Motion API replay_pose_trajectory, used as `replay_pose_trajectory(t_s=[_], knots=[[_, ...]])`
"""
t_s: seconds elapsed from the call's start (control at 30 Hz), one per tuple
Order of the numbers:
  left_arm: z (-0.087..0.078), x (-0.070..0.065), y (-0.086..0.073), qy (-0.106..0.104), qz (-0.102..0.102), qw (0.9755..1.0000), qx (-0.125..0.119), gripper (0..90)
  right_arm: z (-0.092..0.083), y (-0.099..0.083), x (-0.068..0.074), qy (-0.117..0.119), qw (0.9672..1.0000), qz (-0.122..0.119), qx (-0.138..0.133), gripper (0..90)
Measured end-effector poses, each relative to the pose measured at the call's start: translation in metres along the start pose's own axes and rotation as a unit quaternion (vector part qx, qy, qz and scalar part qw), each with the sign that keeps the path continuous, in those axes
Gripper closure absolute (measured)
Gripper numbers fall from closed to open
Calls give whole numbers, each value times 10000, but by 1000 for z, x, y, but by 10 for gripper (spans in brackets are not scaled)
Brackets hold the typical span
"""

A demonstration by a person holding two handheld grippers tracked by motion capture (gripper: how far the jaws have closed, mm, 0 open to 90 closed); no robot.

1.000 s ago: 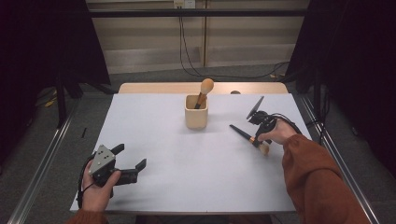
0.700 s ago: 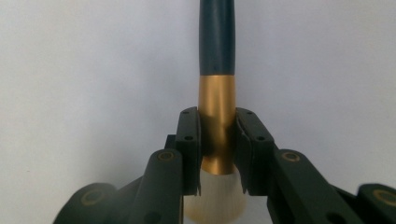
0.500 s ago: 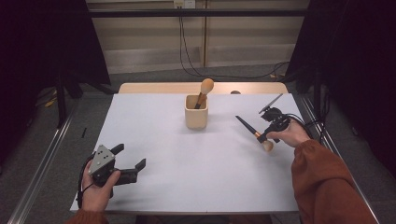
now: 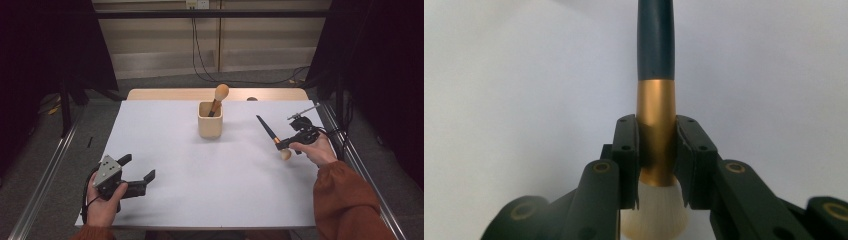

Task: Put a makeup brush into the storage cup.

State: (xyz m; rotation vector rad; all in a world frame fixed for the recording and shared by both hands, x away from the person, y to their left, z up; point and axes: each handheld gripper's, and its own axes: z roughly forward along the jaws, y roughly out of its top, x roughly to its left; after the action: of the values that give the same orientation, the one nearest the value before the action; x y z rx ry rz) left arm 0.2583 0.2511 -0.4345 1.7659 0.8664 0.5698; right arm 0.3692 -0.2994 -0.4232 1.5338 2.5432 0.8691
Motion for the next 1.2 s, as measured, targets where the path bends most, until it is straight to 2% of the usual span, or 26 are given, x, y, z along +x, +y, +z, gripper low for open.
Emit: replay_pose_trajectory(t_s=[0.03, 0.1, 0.3, 0.6, 0.67, 0.7, 0.83, 0.93, 1.03, 1.1, 1.13, 1.2], knots=[[0, 0, 0, -5, -27, 10000, -15, 34, -2, -2, 0, 0, 9999, 40, -141, 736], [0, 0, 0, 7, -39, 10000, -28, 33, -5, -4, 0, 159, 9994, 130, -278, 735], [-2, 0, 0, 4, -95, 9999, -52, 33, -7, -13, 1, 253, 9957, 162, -872, 736], [-5, -1, 1, 41, -119, 9999, -100, 32, -8, -25, 8, 203, 9852, 120, -1700, 736], [-5, -1, 1, 29, -123, 9999, -99, 32, -9, -28, 9, 266, 9822, 151, -1854, 736], [-5, -1, 1, 27, -117, 9999, -98, 32, -10, -29, 10, 244, 9813, 137, -1904, 736], [-6, -2, 2, 2, -73, 9999, -106, 32, -13, -31, 15, 399, 9782, 39, -2038, 736], [-6, -3, 2, -69, -167, 9997, -183, 28, -11, -33, 23, 426, 9799, -115, -1946, 736], [-7, -4, 3, -69, -82, 9998, -175, 27, -9, -35, 30, 480, 9802, -251, -1906, 736], [-7, -4, 3, -98, -64, 9998, -153, 27, -11, -35, 33, 586, 9781, -301, -1972, 735], [-7, -4, 3, -102, -61, 9998, -151, 27, -11, -35, 35, 669, 9761, -346, -2037, 736], [-6, -5, 3, -118, -67, 9998, -157, 27, -12, -34, 39, 744, 9750, -394, -2057, 736]])
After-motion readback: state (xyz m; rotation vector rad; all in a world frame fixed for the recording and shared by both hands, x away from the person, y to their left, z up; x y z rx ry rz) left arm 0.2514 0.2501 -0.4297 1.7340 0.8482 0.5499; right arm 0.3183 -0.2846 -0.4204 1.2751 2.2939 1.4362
